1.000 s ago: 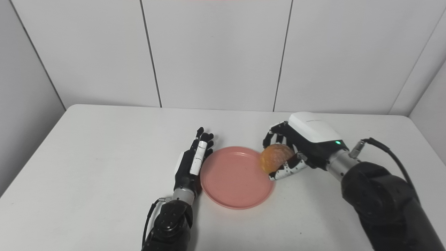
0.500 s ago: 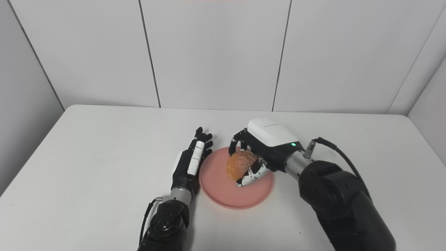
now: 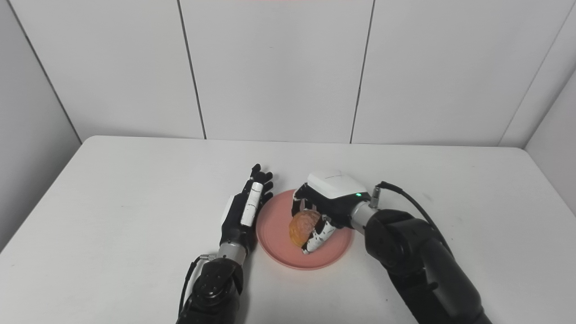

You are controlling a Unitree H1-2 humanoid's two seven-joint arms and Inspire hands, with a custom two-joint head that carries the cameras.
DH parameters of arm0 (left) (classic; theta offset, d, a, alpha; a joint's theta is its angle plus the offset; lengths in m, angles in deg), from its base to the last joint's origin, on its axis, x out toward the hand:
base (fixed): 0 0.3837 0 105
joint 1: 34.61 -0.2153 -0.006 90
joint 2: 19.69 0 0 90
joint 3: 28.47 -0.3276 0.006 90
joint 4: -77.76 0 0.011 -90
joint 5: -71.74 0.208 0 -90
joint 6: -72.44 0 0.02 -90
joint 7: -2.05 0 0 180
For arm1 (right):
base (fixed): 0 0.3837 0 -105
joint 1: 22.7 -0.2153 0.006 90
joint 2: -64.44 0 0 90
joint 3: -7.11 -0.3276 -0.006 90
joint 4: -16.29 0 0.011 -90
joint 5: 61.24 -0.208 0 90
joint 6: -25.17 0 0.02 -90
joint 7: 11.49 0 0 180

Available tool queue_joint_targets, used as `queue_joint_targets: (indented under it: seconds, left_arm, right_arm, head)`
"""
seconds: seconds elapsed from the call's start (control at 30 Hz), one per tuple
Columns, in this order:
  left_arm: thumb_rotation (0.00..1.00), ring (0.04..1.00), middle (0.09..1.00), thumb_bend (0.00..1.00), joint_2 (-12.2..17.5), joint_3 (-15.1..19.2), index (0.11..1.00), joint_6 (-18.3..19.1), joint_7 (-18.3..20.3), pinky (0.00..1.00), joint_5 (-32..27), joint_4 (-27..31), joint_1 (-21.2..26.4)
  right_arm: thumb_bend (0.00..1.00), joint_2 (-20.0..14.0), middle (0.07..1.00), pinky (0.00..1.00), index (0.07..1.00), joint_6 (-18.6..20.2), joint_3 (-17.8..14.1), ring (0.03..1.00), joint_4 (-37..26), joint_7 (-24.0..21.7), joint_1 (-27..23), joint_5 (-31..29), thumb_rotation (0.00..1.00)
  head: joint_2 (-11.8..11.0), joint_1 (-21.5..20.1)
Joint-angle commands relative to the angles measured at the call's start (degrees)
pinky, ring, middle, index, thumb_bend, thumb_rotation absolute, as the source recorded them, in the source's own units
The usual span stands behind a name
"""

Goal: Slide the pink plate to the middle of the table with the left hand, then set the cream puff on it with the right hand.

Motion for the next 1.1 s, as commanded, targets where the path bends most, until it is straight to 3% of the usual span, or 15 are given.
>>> queue_joint_targets:
  seconds: [0.0, 0.03, 0.1, 0.17, 0.23, 0.3, 0.4, 0.67, 0.73, 0.8, 0.83, 0.9, 1.07]
  left_arm:
    - [0.88, 0.929, 0.926, 0.83, -0.25, 0.15, 1.000, 3.56, 0.01, 0.97, -0.24, -1.50, -1.43]
    - [0.88, 0.930, 0.926, 0.83, -0.24, 0.12, 1.000, 3.36, 0.04, 0.97, -0.22, -1.68, -1.38]
    - [0.89, 0.931, 0.927, 0.83, -0.19, 0.08, 1.000, 3.16, 0.06, 0.97, -0.15, -1.94, -1.30]
    - [0.89, 0.931, 0.928, 0.83, -0.28, 0.20, 1.000, 3.45, -0.04, 0.96, -0.29, -1.73, -1.36]
    - [0.88, 0.927, 0.923, 0.84, -0.44, 0.38, 1.000, 3.56, -0.32, 0.94, -0.34, -1.64, -1.40]
    - [0.88, 0.924, 0.920, 0.85, -0.55, 0.43, 1.000, 3.50, -0.51, 0.94, -0.25, -1.69, -1.41]
    - [0.89, 0.921, 0.918, 0.84, -0.62, 0.30, 1.000, 3.52, -0.65, 0.95, 0.04, -1.62, -1.49]
    - [0.88, 0.917, 0.920, 0.84, -0.70, 0.53, 1.000, 3.14, -0.57, 0.95, -0.26, -2.07, -1.50]
    - [0.88, 0.916, 0.920, 0.83, -0.63, 0.52, 1.000, 2.99, -0.55, 0.94, -0.17, -2.21, -1.52]
    - [0.88, 0.919, 0.922, 0.82, -0.58, 0.57, 1.000, 2.91, -0.47, 0.93, -0.27, -2.36, -1.50]
    - [0.88, 0.919, 0.922, 0.82, -0.60, 0.65, 1.000, 2.92, -0.51, 0.93, -0.33, -2.42, -1.49]
    - [0.88, 0.916, 0.918, 0.83, -0.60, 0.70, 1.000, 2.89, -0.54, 0.92, -0.33, -2.48, -1.48]
    - [0.88, 0.923, 0.923, 0.83, -0.40, 0.55, 1.000, 2.74, -0.25, 0.92, -0.22, -2.44, -1.56]
  right_arm:
    - [0.52, 0.35, 0.527, 0.55, 0.462, -2.21, -0.74, 0.570, 0.46, 2.22, -3.92, -0.56, 0.00]
    - [0.52, 0.40, 0.534, 0.60, 0.457, -2.48, -0.73, 0.589, 1.12, 2.51, -4.04, -0.79, 0.00]
    - [0.52, 0.42, 0.538, 0.61, 0.455, -2.99, -0.56, 0.594, 2.39, 3.03, -4.25, -1.20, 0.00]
    - [0.53, 0.45, 0.523, 0.44, 0.465, -3.69, -0.38, 0.492, 3.77, 3.97, -4.28, -1.64, 0.00]
    - [0.53, 0.37, 0.489, 0.33, 0.480, -4.33, -0.08, 0.412, 4.64, 4.74, -4.22, -1.82, 0.00]
    - [0.53, 0.31, 0.474, 0.30, 0.485, -4.49, 0.26, 0.387, 4.83, 4.91, -4.11, -1.48, 0.00]
    - [0.53, 0.31, 0.510, 0.34, 0.474, -4.28, 0.86, 0.437, 4.57, 4.75, -3.89, -0.57, 0.00]
    - [0.53, -0.03, 0.443, 0.30, 0.512, -3.22, 0.39, 0.386, 3.62, 3.72, -4.03, -1.50, 0.00]
    - [0.53, -0.19, 0.457, 0.35, 0.512, -2.46, 0.29, 0.435, 3.10, 3.12, -4.10, -1.26, 0.00]
    - [0.53, -0.45, 0.627, 0.50, 0.498, -1.70, 0.29, 0.604, 2.28, 2.50, -4.04, -0.61, 0.11]
    - [0.78, -0.63, 0.686, 0.56, 0.569, -1.70, 0.27, 0.673, 1.96, 2.41, -3.95, -0.42, 0.19]
    - [0.97, -0.92, 0.757, 0.61, 0.641, -1.98, 0.21, 0.752, 1.64, 2.44, -3.77, -0.27, 0.26]
    - [1.00, -1.37, 0.799, 0.65, 0.696, -2.02, 0.02, 0.800, 0.77, 2.12, -3.56, -0.11, 0.31]
  head:
    - [-0.02, 0.02]
    - [0.04, -0.08]
    - [-0.02, -0.05]
    - [0.01, -0.01]
    - [0.11, 0.00]
    - [0.24, -0.01]
    - [0.30, 0.00]
    - [0.45, -0.06]
    - [0.45, -0.06]
    - [0.40, -0.13]
    - [0.40, -0.13]
    - [0.36, -0.11]
    - [0.35, -0.35]
